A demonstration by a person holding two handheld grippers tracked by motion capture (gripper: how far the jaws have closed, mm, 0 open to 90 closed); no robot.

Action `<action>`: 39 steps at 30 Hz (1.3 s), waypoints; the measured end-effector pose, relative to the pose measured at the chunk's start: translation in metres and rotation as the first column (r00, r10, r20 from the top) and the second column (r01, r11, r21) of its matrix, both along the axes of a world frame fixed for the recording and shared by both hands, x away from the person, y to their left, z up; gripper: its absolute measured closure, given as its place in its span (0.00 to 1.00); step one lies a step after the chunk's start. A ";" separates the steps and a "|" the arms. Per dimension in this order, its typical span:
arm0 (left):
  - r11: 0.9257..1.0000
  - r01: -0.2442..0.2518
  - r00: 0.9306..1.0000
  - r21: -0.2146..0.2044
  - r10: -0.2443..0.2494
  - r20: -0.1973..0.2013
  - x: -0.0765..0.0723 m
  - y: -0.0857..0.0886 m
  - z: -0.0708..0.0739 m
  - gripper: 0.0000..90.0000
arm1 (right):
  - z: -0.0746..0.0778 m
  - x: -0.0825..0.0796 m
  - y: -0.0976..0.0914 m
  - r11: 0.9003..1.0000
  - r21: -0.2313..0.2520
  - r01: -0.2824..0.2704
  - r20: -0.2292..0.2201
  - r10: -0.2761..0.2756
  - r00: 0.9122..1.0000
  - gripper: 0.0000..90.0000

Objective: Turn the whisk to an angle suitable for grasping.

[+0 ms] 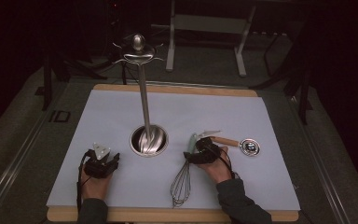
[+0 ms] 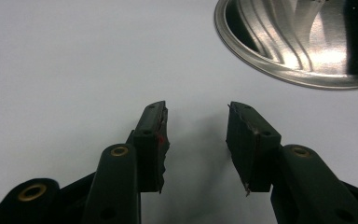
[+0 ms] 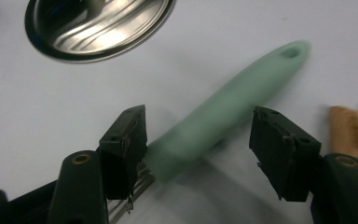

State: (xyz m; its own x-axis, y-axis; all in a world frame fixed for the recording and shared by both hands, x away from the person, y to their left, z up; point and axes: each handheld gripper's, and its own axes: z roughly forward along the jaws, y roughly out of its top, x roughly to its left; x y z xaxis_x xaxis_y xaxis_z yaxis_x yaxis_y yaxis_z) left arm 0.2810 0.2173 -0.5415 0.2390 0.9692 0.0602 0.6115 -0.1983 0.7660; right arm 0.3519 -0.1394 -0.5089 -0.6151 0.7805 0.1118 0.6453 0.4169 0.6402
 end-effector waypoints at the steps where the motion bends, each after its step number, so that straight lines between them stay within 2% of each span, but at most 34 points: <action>1: 1.000 0.000 1.000 -0.001 0.000 0.000 0.000 0.000 0.000 0.64 | -0.002 0.000 0.001 1.000 0.000 0.000 -0.012 0.000 1.000 0.39; 5: 1.000 0.001 1.000 0.001 -0.001 0.000 0.000 0.000 0.000 0.64 | -0.008 0.001 0.004 1.000 -0.006 0.006 -0.050 -0.006 0.999 0.38; 11: 1.000 0.001 1.000 0.004 -0.001 0.000 0.000 0.000 0.000 0.64 | -0.008 0.004 0.004 1.000 -0.014 0.013 -0.083 -0.015 0.996 0.38; 18: 1.000 0.000 1.000 0.005 0.000 0.000 0.000 -0.001 0.000 0.64 | -0.010 0.003 0.007 0.999 -0.035 0.019 -0.084 -0.022 0.996 0.38; 19: 1.000 0.001 1.000 0.005 -0.001 0.000 0.000 -0.001 0.000 0.64 | -0.009 0.004 0.009 0.998 -0.062 0.005 -0.085 -0.010 0.996 0.41; 26: 1.000 0.001 1.000 0.004 -0.001 0.001 0.000 -0.001 0.000 0.63 | -0.007 0.008 0.005 0.997 -0.074 -0.021 -0.096 0.014 0.995 0.51; 33: 1.000 0.001 1.000 0.005 -0.001 0.000 0.000 -0.001 0.000 0.63 | -0.004 0.010 -0.002 0.991 -0.117 -0.060 -0.103 0.048 0.994 0.64; 37: 1.000 0.001 1.000 0.007 -0.001 -0.001 0.000 -0.001 0.000 0.63 | -0.003 0.012 -0.006 0.992 -0.116 -0.056 -0.109 0.044 0.993 0.68; 39: 1.000 0.001 1.000 0.009 -0.001 -0.002 0.000 -0.001 0.000 0.63 | -0.002 0.014 -0.008 0.995 -0.089 -0.046 -0.125 0.034 0.992 0.69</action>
